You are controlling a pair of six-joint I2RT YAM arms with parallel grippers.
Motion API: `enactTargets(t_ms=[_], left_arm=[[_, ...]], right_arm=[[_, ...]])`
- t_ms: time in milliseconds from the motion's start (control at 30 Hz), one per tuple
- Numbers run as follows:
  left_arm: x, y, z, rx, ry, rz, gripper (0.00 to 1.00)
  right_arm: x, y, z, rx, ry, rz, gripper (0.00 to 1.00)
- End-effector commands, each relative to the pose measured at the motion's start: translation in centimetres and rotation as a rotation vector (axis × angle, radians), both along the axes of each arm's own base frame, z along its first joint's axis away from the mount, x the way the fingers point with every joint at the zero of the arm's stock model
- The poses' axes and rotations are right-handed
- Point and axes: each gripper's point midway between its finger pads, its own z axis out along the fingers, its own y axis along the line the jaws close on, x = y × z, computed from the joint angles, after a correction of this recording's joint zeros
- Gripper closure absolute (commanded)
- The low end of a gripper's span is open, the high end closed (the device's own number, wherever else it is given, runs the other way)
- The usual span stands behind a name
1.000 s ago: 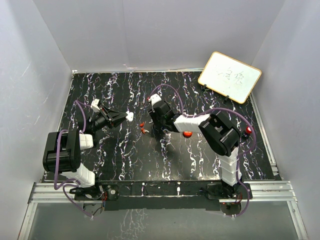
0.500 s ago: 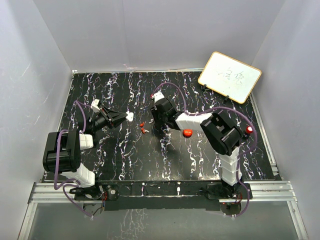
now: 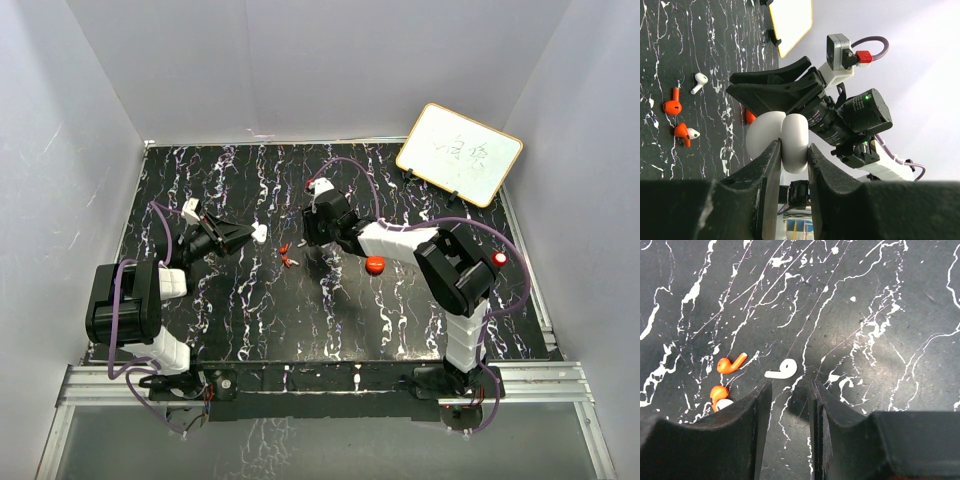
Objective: Insert the wireless bluetooth earbuds into the charging case
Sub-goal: Pick up the earbud from the center of the board.
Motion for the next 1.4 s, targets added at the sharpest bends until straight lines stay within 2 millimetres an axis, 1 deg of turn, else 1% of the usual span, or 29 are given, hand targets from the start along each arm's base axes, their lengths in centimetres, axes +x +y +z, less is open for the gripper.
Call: enactTargets(t_ms=[0, 167, 200, 467, 600, 1000, 1367], left_arm=[[-0.3, 0.1, 0.5, 0.001, -0.035, -0.008, 1.0], [-0.3, 0.1, 0.7, 0.002, -0.04, -0.011, 1.0], [-0.3, 0.1, 0.6, 0.001, -0.037, -0.011, 1.0], [-0.2, 0.1, 0.6, -0.001, -0.035, -0.011, 1.0], [-0.3, 0.1, 0.9, 0.001, -0.06, -0.013, 1.0], [-0.3, 0.1, 0.8, -0.002, -0.057, -0.012, 1.0], [-0.4, 0.1, 0.8, -0.004, -0.055, -0.013, 1.0]], right_arm=[[0.4, 1.5, 1.5, 0.096, 0.013, -0.016, 0.65], [0.4, 2.0, 0.9, 0.113, 0.045, -0.039, 0.58], [0.4, 2.0, 0.4, 0.105, 0.057, -0.047, 0.58], [0.8, 2.4, -1.2, 0.09, 0.083, -0.075, 0.57], [1.0, 2.6, -1.6, 0.091, 0.087, -0.08, 0.58], [1.1, 2.9, -2.4, 0.074, 0.096, -0.093, 0.64], [1.1, 2.5, -3.6, -0.012, 0.087, -0.128, 0.7]])
